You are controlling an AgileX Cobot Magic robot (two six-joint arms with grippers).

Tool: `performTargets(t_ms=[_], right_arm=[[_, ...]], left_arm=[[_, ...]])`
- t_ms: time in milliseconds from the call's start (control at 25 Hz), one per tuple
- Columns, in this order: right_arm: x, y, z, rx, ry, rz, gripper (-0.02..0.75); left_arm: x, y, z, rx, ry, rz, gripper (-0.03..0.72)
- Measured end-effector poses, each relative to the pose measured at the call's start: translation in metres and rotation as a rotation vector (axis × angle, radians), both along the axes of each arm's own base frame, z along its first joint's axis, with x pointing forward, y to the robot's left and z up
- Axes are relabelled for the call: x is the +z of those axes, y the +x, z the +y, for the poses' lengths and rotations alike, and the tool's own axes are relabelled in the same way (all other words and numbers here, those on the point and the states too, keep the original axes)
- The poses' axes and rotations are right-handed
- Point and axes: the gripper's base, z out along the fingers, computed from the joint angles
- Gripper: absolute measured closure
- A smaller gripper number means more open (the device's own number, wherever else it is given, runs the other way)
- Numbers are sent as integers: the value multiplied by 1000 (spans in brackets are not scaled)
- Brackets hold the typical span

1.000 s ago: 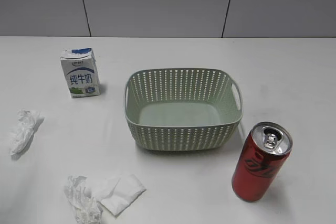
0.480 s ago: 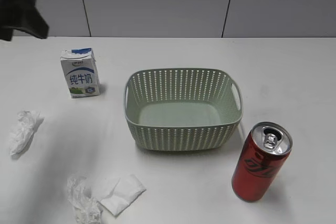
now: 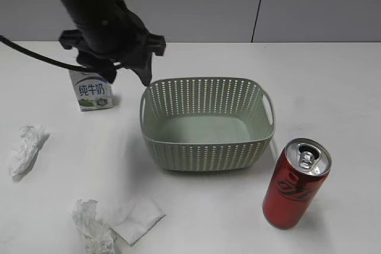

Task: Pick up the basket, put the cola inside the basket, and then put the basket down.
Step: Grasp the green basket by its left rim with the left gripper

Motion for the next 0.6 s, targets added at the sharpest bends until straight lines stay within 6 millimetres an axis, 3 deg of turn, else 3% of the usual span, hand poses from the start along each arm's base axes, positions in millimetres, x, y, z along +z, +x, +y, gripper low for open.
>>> performTargets(t_ms=[160,400,480,600], right_arm=[[0,0,0,1,0,0,153],[0,0,0,1,0,0,153],[0,0,0,1,0,0,153],[0,0,0,0,1,0,153]], left_arm=[[-33,5,-9,36,31,75,181],[-64,8,-12,81,65,140,207],[-69,9,-12,84,71,150,261],[-70,9,-13,86,71,151,416]])
